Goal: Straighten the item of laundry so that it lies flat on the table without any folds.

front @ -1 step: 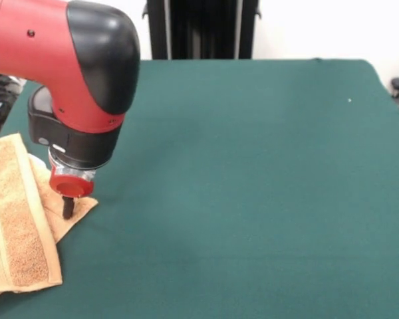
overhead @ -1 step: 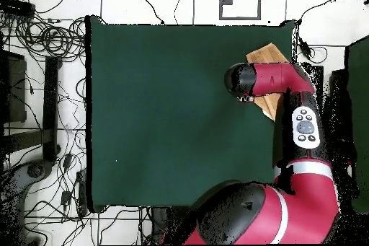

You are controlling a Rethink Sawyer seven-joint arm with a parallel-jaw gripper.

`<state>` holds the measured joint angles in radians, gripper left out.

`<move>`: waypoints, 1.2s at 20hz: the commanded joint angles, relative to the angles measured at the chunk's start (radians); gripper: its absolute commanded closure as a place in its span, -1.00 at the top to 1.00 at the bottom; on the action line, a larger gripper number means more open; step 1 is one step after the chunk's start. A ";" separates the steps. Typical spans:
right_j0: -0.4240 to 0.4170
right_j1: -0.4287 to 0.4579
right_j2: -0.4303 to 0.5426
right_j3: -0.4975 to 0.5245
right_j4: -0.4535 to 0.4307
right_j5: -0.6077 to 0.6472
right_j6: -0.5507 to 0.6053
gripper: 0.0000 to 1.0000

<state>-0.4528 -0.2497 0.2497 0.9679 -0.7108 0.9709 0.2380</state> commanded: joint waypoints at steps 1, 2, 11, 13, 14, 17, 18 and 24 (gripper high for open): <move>-0.016 0.061 0.109 0.090 0.019 0.003 -0.155 -1.00; -0.019 0.060 0.113 0.096 0.023 0.000 -0.157 -1.00; -0.038 0.053 0.137 0.121 0.047 -0.001 -0.164 -1.00; -0.050 0.040 0.154 0.150 0.078 -0.004 -0.150 -1.00; -0.062 0.028 0.172 0.176 0.104 -0.009 -0.140 -1.00; -0.099 -0.010 0.225 0.255 0.170 -0.030 -0.112 -1.00; -0.117 -0.022 0.247 0.285 0.190 -0.046 -0.103 -1.00; -0.197 -0.080 0.352 0.441 0.279 -0.118 -0.026 -1.00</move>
<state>-0.6491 -0.3067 0.3900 1.1205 -0.5387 0.9192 0.2380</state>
